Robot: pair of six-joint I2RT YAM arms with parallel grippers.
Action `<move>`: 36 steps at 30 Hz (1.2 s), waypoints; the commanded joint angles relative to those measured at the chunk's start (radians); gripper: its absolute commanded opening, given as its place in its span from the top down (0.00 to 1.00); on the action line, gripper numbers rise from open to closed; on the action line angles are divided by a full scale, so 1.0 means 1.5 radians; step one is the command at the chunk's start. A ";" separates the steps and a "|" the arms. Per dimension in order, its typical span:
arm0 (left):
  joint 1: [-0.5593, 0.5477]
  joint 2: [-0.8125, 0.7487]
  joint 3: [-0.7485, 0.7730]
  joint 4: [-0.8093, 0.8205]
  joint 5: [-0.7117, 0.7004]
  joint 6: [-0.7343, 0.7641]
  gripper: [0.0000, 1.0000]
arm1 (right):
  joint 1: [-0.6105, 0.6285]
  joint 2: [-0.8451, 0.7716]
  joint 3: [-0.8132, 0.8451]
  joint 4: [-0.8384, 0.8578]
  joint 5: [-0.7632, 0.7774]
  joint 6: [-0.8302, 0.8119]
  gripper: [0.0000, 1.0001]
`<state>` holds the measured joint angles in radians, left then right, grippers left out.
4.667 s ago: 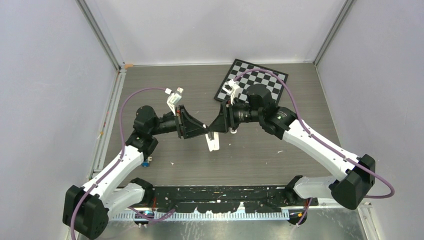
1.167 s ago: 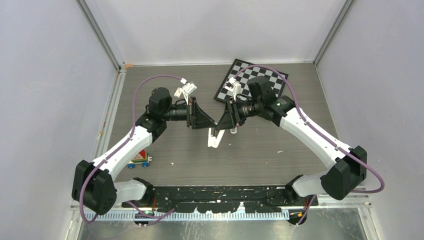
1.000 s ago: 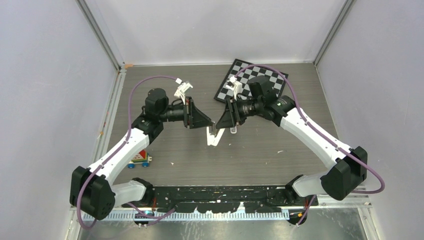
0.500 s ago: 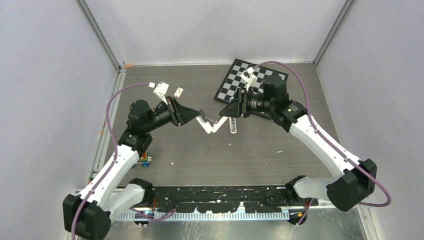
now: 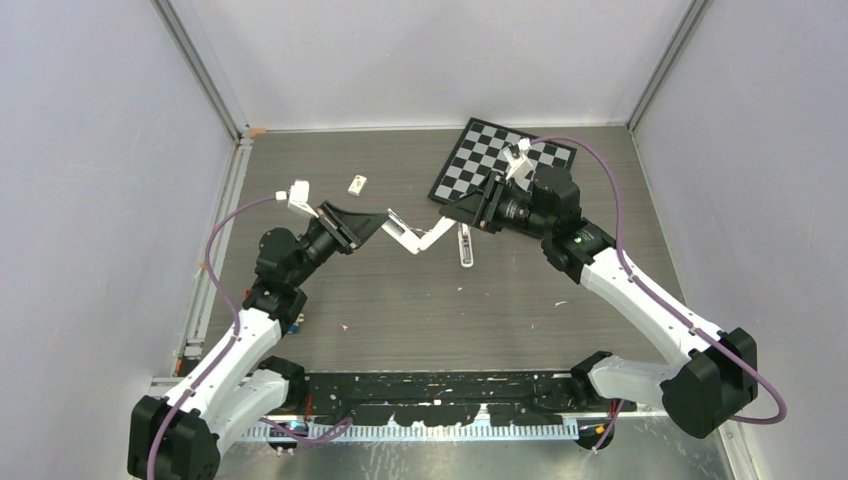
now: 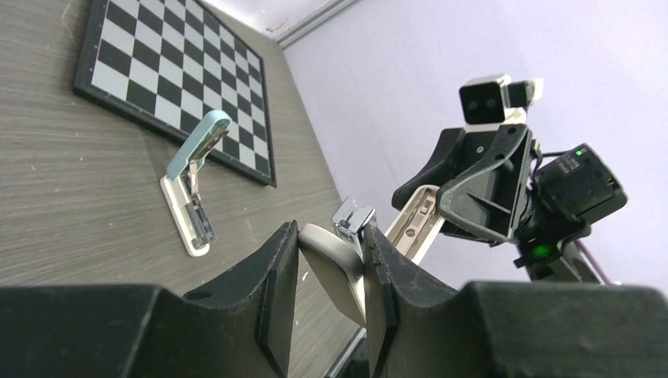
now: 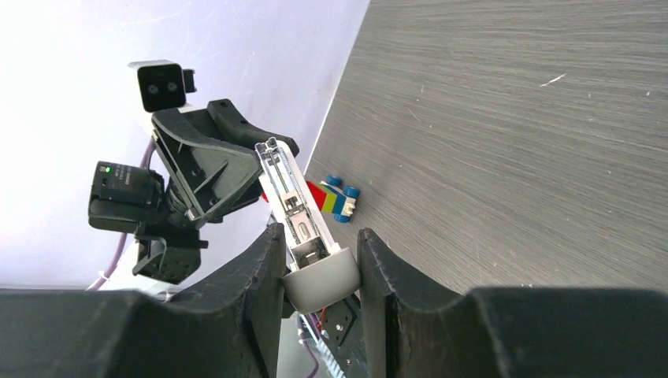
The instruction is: Load the staples into the stapler
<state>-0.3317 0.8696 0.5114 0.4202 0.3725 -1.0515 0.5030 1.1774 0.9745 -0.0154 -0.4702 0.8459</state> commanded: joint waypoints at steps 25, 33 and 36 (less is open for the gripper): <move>0.009 -0.116 -0.072 -0.078 -0.270 -0.124 1.00 | 0.077 -0.010 -0.049 0.218 0.122 -0.067 1.00; 0.010 -0.230 -0.027 -0.207 -0.195 0.097 0.42 | 0.076 -0.017 0.031 0.002 0.015 -0.269 1.00; 0.010 -0.264 0.023 -0.299 -0.138 0.247 0.31 | 0.076 -0.027 0.058 -0.079 0.001 -0.340 0.99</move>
<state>-0.3202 0.5365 0.4263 0.1349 0.0608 -0.9966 0.6136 1.1759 0.9649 0.0051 -0.4015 0.5285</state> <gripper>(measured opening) 0.638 0.396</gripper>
